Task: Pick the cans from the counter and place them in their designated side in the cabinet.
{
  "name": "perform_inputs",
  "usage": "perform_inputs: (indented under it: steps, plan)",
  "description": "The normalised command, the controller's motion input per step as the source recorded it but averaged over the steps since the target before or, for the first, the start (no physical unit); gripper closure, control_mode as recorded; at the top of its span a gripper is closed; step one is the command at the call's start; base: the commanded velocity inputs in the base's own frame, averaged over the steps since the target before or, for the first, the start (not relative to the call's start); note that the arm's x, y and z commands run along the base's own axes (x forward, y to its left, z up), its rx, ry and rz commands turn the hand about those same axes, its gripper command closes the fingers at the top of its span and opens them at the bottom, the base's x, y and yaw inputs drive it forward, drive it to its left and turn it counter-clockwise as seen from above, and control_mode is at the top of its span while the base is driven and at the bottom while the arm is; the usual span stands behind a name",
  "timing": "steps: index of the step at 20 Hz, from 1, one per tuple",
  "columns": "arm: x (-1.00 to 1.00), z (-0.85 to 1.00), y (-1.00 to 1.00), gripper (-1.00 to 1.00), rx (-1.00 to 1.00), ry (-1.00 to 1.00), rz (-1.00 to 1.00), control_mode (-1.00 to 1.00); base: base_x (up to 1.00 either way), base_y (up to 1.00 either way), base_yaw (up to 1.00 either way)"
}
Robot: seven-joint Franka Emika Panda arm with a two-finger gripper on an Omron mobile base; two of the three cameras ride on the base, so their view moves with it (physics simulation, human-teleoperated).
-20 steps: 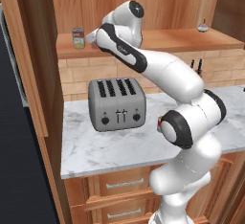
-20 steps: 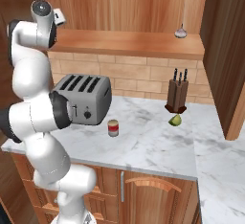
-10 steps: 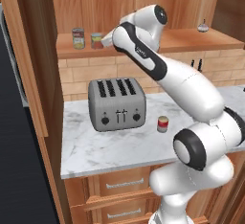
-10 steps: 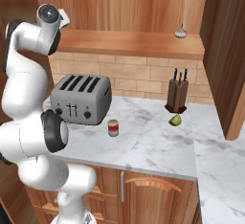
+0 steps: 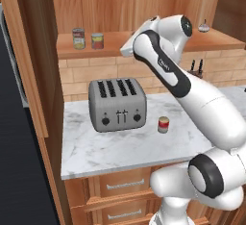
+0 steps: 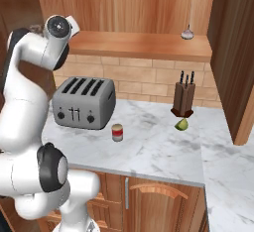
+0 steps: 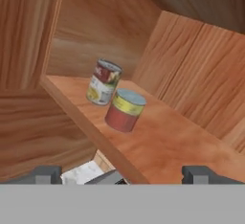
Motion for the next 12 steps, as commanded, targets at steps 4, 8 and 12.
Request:
perform_inputs:
  steps: [4, 8, 12]
  plan:
    - [-0.54, 0.0, -0.26, -1.0, -0.1, -0.01, -0.03, -1.0, 0.0, 0.0, 0.0]
    - [-0.55, -0.02, -0.28, -1.0, -0.08, 0.0, -0.08, -1.0, 0.0, 0.0, 0.0]
    - [-0.5, -0.08, -0.26, -1.0, -0.02, 0.0, -0.12, -1.0, 0.0, 0.0, 0.0]
